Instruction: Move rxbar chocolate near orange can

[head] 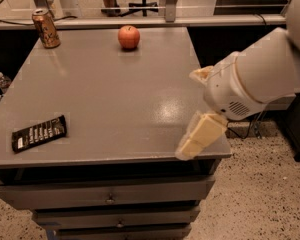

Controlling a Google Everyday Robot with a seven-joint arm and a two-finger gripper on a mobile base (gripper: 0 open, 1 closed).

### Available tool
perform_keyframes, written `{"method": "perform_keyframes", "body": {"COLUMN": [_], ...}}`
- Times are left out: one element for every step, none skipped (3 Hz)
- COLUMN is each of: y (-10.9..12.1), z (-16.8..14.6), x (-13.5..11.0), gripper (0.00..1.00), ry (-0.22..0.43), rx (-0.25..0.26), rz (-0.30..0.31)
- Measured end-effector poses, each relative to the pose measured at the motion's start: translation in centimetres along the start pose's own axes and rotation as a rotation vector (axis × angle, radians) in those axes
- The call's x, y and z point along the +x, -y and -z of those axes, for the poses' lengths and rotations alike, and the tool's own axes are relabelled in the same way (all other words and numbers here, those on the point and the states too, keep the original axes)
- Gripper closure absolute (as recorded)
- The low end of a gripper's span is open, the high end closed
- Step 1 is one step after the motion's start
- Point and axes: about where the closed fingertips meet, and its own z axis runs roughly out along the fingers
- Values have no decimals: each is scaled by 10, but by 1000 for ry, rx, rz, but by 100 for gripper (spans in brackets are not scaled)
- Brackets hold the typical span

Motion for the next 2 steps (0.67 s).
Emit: {"method": "perform_keyframes", "body": {"y": [-14, -29], "z": [-33, -50], "x": [-38, -80], "gripper": [0, 0], "ry": [129, 233], "rx": [-45, -89], "rz": [-20, -68]}}
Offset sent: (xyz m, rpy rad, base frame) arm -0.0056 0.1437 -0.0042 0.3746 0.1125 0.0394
